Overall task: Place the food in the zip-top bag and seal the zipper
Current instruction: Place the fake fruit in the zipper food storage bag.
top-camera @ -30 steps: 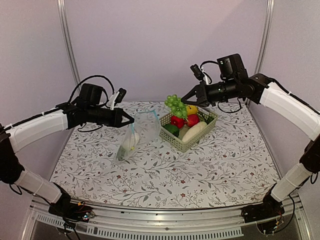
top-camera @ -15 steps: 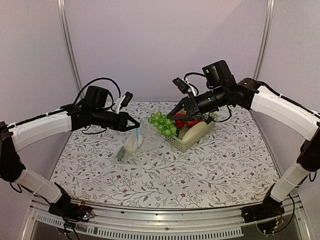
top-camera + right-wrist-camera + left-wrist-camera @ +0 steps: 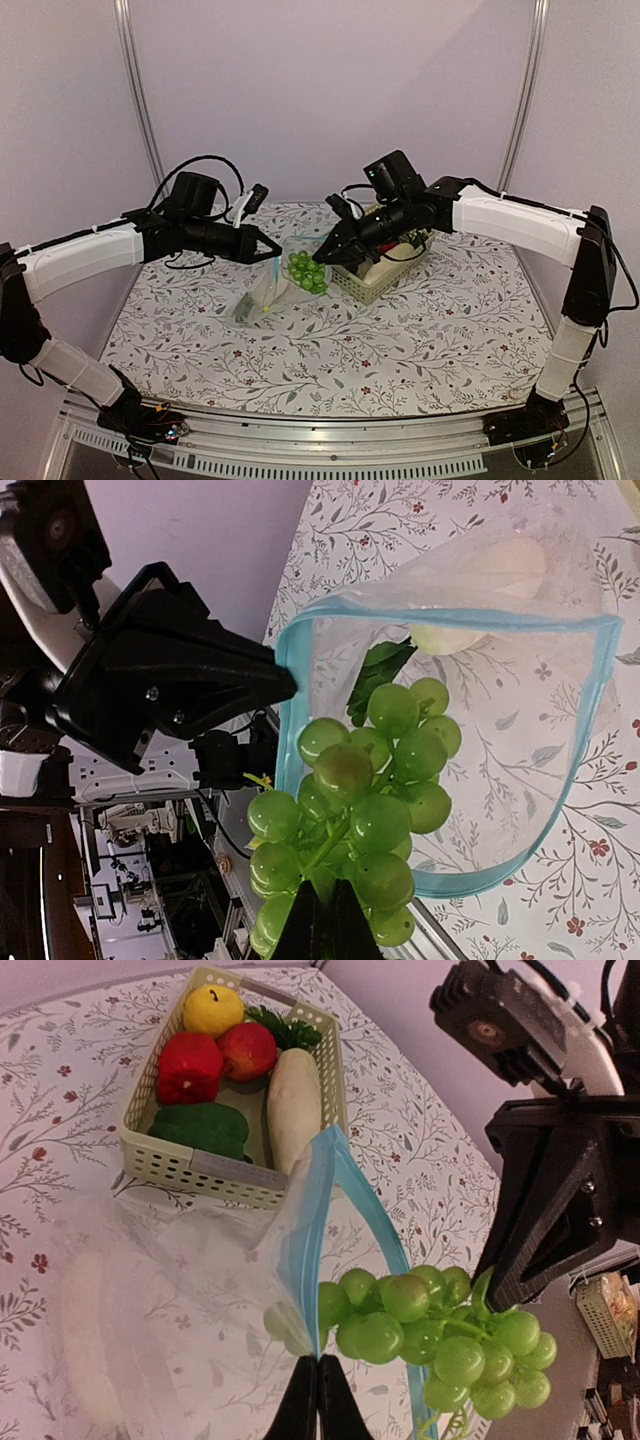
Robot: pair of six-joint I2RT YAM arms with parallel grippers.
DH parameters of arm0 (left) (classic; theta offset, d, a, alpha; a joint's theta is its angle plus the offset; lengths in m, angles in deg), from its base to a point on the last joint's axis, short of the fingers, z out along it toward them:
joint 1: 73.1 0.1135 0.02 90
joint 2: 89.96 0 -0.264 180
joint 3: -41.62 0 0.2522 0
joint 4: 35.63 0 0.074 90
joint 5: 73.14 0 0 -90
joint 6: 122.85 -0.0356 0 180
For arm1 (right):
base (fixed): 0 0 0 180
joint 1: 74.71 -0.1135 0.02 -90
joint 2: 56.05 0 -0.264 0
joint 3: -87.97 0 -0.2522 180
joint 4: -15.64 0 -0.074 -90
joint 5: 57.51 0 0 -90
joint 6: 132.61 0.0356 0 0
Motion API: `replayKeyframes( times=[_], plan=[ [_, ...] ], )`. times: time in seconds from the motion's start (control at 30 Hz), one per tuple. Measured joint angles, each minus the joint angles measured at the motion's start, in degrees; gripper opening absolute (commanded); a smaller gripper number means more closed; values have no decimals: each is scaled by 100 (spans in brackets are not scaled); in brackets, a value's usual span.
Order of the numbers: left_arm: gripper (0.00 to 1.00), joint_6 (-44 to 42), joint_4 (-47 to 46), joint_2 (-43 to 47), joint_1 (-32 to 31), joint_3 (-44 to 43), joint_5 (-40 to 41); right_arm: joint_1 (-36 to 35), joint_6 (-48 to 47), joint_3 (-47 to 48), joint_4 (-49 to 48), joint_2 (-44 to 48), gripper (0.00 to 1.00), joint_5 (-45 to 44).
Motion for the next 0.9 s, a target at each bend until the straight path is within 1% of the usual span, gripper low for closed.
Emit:
replayKeyframes(
  times=[0.13, 0.3, 0.7, 0.9],
  plan=[
    [0, 0, -2, 0, -17, 0, -31, 0, 382, 50, -35, -146, 0, -498],
    [0, 0, -2, -2, -22, 0, -63, -68, 647, 81, -31, -197, 0, -1338],
    [0, 44, -42, 0, -22, 2, -120, -763, 780, 273, -39, -280, 0, -3523],
    [0, 66, -48, -2, -22, 2, -138, -1043, 793, 428, -107, -494, 0, -4374]
  ],
)
